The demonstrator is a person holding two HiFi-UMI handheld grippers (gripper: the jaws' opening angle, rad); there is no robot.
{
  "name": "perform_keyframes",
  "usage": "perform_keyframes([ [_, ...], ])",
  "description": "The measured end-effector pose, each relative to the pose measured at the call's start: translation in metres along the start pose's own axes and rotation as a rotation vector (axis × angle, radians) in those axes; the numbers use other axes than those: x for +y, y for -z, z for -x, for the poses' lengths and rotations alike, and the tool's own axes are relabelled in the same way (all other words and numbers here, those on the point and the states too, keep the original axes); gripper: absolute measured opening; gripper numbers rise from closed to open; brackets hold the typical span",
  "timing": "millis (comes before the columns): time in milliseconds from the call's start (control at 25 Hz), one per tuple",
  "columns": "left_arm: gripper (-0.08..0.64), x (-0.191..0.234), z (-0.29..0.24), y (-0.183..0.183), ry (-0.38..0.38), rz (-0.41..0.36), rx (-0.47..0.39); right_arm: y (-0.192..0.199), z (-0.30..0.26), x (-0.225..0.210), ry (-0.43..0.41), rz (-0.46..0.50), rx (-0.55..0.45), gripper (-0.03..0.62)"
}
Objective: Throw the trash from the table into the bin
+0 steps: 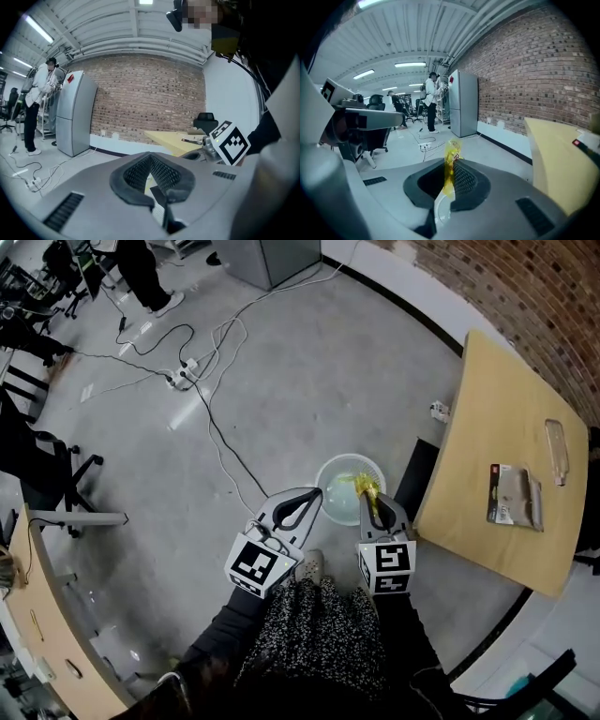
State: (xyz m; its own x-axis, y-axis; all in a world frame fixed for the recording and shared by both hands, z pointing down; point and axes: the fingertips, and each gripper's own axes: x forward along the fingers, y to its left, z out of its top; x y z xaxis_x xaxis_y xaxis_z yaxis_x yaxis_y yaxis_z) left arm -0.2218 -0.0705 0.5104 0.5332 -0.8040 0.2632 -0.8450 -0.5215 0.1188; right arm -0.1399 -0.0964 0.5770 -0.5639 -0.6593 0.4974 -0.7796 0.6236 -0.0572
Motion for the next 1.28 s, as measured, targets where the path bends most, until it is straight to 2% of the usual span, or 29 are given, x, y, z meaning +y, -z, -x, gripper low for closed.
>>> perform_keyframes([
  [200,0.006,0.002,-0.021,0.051,0.031,-0.029,0.059,0.056,-0.026,-0.011,-0.004,-0.027,0.063,0.017],
  [440,0.005,0.012,-0.043,0.113,0.041,0.065,0.095,0.098,-0.053,-0.027,-0.010,-0.021,0.090,0.017],
  [640,0.005,0.027,-0.056,0.151,0.012,0.060,0.136,0.144,-0.076,-0.042,-0.012,-0.019,0.148,0.017],
  [760,0.005,0.017,-0.075,0.169,0.028,0.040,0.156,0.168,-0.086,-0.043,-0.022,-0.023,0.172,0.017],
  [960,0.006,-0.007,-0.102,0.209,0.063,0.071,0.204,0.212,-0.094,-0.046,-0.027,-0.052,0.231,0.017],
  [1280,0.005,0.005,-0.101,0.240,0.040,0.089,0.242,0.229,-0.107,-0.049,-0.030,-0.075,0.237,0.017],
])
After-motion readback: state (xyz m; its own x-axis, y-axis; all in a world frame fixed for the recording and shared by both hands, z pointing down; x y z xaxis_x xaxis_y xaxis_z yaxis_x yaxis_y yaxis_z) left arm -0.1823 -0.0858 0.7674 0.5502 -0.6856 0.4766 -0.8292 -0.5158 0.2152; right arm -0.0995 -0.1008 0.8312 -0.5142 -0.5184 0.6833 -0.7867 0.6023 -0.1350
